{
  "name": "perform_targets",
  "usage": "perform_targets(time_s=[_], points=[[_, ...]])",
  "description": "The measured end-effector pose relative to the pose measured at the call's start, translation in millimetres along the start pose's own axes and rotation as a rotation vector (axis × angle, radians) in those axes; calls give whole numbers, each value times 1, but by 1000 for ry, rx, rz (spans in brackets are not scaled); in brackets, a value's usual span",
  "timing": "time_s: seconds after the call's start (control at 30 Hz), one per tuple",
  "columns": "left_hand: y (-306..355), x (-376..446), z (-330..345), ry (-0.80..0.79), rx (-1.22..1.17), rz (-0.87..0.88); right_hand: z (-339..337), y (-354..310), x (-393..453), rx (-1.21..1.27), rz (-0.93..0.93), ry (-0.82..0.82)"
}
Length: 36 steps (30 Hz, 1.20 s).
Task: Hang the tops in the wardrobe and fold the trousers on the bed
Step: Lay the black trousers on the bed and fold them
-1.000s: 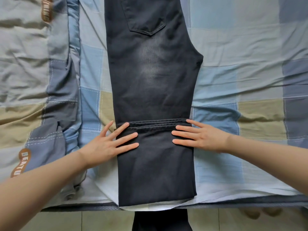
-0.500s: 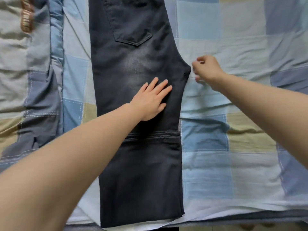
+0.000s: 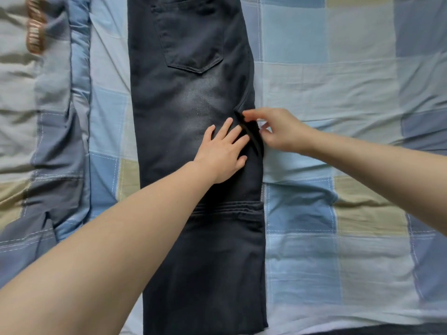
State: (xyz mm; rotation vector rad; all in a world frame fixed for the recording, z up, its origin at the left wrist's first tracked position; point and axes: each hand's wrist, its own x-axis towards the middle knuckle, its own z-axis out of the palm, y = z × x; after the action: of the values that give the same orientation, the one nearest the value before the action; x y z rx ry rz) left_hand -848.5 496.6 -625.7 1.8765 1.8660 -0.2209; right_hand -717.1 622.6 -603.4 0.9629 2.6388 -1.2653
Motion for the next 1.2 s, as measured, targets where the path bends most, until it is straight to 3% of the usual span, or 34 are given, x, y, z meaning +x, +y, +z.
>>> perform_targets(time_s=[0.07, 0.23, 0.47, 0.6, 0.73, 0.87, 1.03, 1.1, 1.2], points=[[-9, -3, 1, 58, 3, 48, 7, 8, -1, -216, -200, -84], [-41, -24, -2, 214, 15, 301, 12, 20, -15, -780, -235, -261], [-124, -131, 10, 168, 290, 821, 21, 20, -18, -852, -220, -242], [-145, -181, 31, 56, 459, 993, 25, 12, -21, -878, -227, -260], [-119, -206, 59, -18, 516, 959, 30, 4, -23, -816, -151, -220], [-88, -198, 81, 68, 446, 948, 35, -3, -17, -726, -71, -188], [-87, -192, 80, -12, 414, 872, 22, -12, -6, -455, 27, -111], [-86, -189, 68, -125, 301, 843, 16, -18, -4, -351, 97, -138], [-77, -173, 34, -576, -76, 620, 9, -18, -4, -256, 122, -218]])
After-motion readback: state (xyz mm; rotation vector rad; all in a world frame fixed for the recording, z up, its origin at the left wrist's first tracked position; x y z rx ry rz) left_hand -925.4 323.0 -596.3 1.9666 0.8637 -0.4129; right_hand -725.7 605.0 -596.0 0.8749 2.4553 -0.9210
